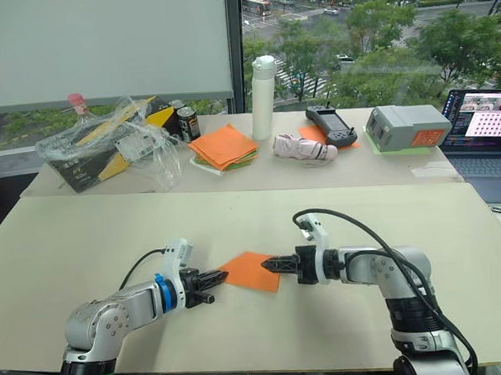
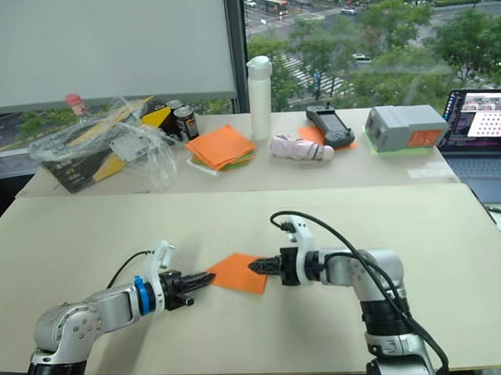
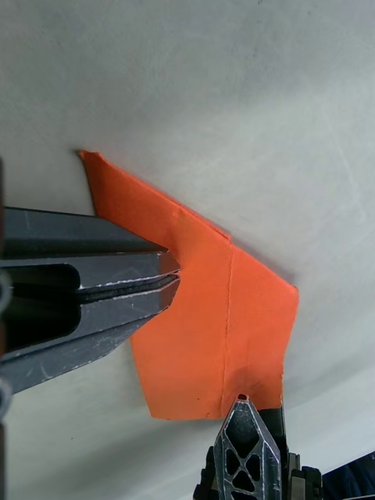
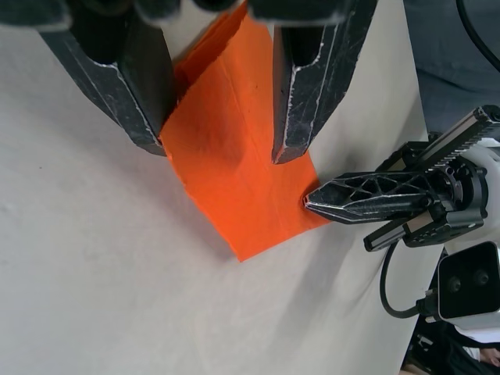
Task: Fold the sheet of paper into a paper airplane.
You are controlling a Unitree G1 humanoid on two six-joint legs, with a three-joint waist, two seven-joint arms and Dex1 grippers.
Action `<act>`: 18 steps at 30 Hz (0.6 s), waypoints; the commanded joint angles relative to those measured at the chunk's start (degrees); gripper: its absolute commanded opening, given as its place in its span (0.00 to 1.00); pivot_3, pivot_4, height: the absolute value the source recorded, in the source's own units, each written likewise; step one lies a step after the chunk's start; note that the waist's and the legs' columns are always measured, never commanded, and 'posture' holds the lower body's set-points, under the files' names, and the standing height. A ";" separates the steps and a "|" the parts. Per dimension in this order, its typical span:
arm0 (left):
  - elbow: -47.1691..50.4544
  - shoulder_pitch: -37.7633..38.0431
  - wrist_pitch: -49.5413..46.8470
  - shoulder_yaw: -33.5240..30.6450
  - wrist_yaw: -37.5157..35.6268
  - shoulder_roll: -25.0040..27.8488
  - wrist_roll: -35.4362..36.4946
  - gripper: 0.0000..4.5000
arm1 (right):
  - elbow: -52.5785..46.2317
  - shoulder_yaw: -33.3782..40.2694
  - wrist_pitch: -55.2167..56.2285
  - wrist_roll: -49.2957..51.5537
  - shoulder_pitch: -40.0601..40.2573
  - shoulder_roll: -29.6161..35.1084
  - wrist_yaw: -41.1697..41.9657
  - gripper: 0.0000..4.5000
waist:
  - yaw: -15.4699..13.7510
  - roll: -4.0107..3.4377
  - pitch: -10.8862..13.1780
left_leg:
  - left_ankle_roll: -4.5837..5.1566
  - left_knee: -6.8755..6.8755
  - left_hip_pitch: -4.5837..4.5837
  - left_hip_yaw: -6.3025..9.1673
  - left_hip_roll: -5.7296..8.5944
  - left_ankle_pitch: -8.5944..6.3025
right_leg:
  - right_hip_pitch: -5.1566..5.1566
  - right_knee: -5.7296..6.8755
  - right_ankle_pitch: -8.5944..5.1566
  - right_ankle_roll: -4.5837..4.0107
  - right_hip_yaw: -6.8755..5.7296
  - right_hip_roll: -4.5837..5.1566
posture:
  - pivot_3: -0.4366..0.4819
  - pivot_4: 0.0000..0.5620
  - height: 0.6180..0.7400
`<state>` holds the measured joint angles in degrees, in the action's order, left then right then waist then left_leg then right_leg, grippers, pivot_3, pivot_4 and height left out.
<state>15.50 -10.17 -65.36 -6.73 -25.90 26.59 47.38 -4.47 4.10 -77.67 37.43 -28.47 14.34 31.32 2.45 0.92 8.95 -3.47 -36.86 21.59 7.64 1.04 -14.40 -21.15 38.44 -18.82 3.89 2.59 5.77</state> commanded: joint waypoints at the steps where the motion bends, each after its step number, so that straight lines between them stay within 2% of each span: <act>1: -0.26 1.54 -2.18 1.55 0.60 0.30 -0.79 0.00 | -0.42 1.71 -0.07 1.72 -1.17 -0.45 -0.32 0.42 | -0.01 0.00 0.00 | 0.00 0.00 0.00 0.00 0.00 0.00 | 0.00 0.00 0.00 0.00 0.00 0.00 | 0.48 0.27 1.00; 6: -0.18 1.55 -2.22 1.59 0.66 0.25 -0.78 0.00 | -0.35 2.31 -0.62 1.94 -1.15 -0.88 -0.65 0.42 | 0.00 0.00 0.00 | 0.00 0.00 0.00 0.00 0.00 0.00 | 0.00 0.00 0.00 0.00 0.00 0.00 | 0.48 0.27 1.00; 9: -0.05 1.66 -2.26 1.63 0.68 0.23 -0.74 0.00 | -0.78 1.89 -0.39 1.97 -0.84 -0.62 -0.33 0.26 | 0.00 0.00 0.00 | 0.00 0.00 0.00 0.00 0.00 0.00 | 0.00 0.00 0.00 0.00 0.00 0.00 | 0.48 0.27 1.00; 12: -0.12 1.71 -2.26 1.62 0.67 0.22 -0.75 0.00 | -1.60 0.61 0.27 2.05 -0.37 0.15 0.42 0.02 | 0.04 0.00 0.00 | 0.00 0.00 -0.01 0.00 0.00 0.00 | 0.01 0.00 0.00 0.00 0.00 0.00 | 0.48 0.27 1.00; 18: -0.19 1.67 -2.18 1.54 0.72 0.13 -0.74 0.00 | -2.94 -2.02 2.60 1.26 0.17 2.05 1.45 0.01 | 0.01 0.00 0.00 | 0.01 0.00 -0.01 -0.01 0.00 0.00 | 0.01 0.00 0.00 0.00 0.00 0.00 | 0.48 0.27 1.00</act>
<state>15.67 -10.00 -65.36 -6.70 -25.85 26.57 47.38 -5.59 3.34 -77.05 38.96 -28.56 15.37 31.98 2.46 0.92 8.95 -3.47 -36.86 21.58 7.63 1.04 -14.41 -21.14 38.43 -18.82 3.89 2.59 5.77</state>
